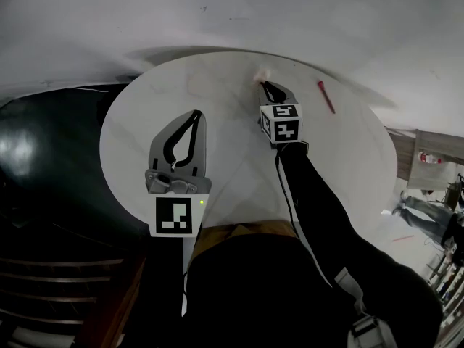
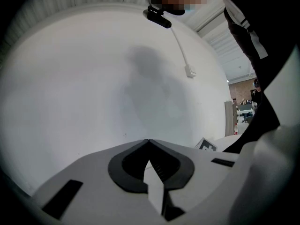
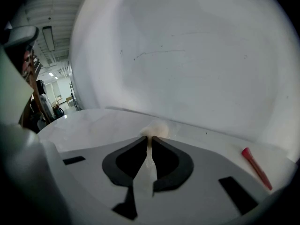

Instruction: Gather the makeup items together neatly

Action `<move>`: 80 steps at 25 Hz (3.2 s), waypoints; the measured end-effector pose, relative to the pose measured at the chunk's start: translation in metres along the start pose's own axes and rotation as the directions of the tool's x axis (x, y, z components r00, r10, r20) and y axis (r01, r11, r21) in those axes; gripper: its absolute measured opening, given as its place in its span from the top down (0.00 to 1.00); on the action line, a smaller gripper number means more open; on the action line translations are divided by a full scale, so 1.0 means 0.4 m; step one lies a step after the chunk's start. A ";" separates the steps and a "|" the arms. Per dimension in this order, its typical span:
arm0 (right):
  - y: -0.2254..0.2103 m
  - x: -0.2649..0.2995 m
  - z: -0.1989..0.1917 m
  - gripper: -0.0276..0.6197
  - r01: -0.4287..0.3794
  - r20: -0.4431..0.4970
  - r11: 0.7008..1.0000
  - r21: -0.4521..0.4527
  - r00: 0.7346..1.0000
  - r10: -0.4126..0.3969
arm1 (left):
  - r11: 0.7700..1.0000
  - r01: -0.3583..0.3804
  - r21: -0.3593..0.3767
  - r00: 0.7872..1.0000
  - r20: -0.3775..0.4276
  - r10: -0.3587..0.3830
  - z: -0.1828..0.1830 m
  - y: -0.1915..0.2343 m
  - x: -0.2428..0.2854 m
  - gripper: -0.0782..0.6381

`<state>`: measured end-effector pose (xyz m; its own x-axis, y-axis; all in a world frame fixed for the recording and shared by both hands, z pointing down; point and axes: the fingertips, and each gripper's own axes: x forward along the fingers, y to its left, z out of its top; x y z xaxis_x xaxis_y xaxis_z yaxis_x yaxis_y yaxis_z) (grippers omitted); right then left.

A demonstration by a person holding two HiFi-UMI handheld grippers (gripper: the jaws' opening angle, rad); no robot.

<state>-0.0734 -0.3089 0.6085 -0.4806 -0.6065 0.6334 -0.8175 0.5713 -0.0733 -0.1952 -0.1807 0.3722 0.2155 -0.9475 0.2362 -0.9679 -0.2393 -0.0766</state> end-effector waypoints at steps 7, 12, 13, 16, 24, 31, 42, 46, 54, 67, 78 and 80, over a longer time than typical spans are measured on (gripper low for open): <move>0.026 -0.072 0.043 0.88 -0.017 0.055 0.999 -0.041 0.998 0.020 | 1.000 0.004 -0.002 1.000 0.028 -0.004 0.008 -0.001 -0.025 0.87; 0.077 -0.157 0.047 0.88 -0.056 0.083 0.997 -0.051 0.995 0.061 | 1.000 0.028 -0.007 0.998 0.052 -0.028 0.022 -0.028 -0.057 0.87; 0.091 -0.176 0.042 0.88 -0.065 0.085 0.996 -0.055 0.994 0.069 | 0.999 0.035 -0.006 0.997 0.063 -0.035 0.027 -0.034 -0.065 0.87; 0.137 -0.229 0.012 0.88 -0.087 0.081 0.993 -0.079 0.992 0.093 | 0.997 0.068 0.034 0.994 0.082 -0.070 0.036 -0.052 -0.094 0.87; 0.250 -0.322 -0.137 0.88 -0.144 -0.008 0.984 -0.104 0.990 0.144 | 0.987 0.144 0.070 0.983 0.105 -0.150 0.038 -0.112 -0.155 0.87; 0.240 -0.352 -0.212 0.88 -0.136 -0.057 0.981 -0.139 0.990 0.129 | 0.968 0.233 0.093 0.966 0.089 -0.241 0.016 -0.183 -0.187 0.87; 0.214 -0.331 -0.283 0.88 -0.175 -0.146 0.965 -0.195 0.978 0.148 | 0.960 0.261 0.103 0.961 0.072 -0.269 0.003 -0.204 -0.198 0.87; 0.212 -0.324 -0.303 0.86 -0.189 -0.169 0.958 -0.214 0.973 0.154 | 0.962 0.255 0.095 0.963 0.065 -0.262 -0.003 -0.195 -0.192 0.87; 0.191 -0.328 -0.269 0.68 -0.093 -0.062 0.964 -0.249 0.995 0.080 | 0.970 0.235 0.065 0.969 0.064 -0.239 -0.005 -0.178 -0.197 0.87; 0.121 -0.496 -0.090 0.68 0.072 0.197 0.989 -0.128 0.979 -0.045 | 0.962 0.271 0.013 0.957 0.099 -0.271 0.033 -0.219 -0.171 0.87; -0.072 -0.584 0.035 0.68 0.091 0.348 0.992 -0.083 0.936 -0.057 | 0.966 0.251 -0.057 0.962 0.127 -0.242 0.076 -0.307 -0.045 0.87; -0.108 -0.592 0.041 0.68 0.087 0.350 0.990 -0.111 0.936 -0.043 | 0.971 0.234 -0.056 0.967 0.118 -0.226 0.082 -0.333 -0.020 0.87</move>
<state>0.0704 -0.1990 0.4489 -0.5257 -0.7857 0.3260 -0.8159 0.5742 0.0682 -0.0637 -0.1481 0.3487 0.4422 -0.8871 0.1319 -0.8965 -0.4417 0.0352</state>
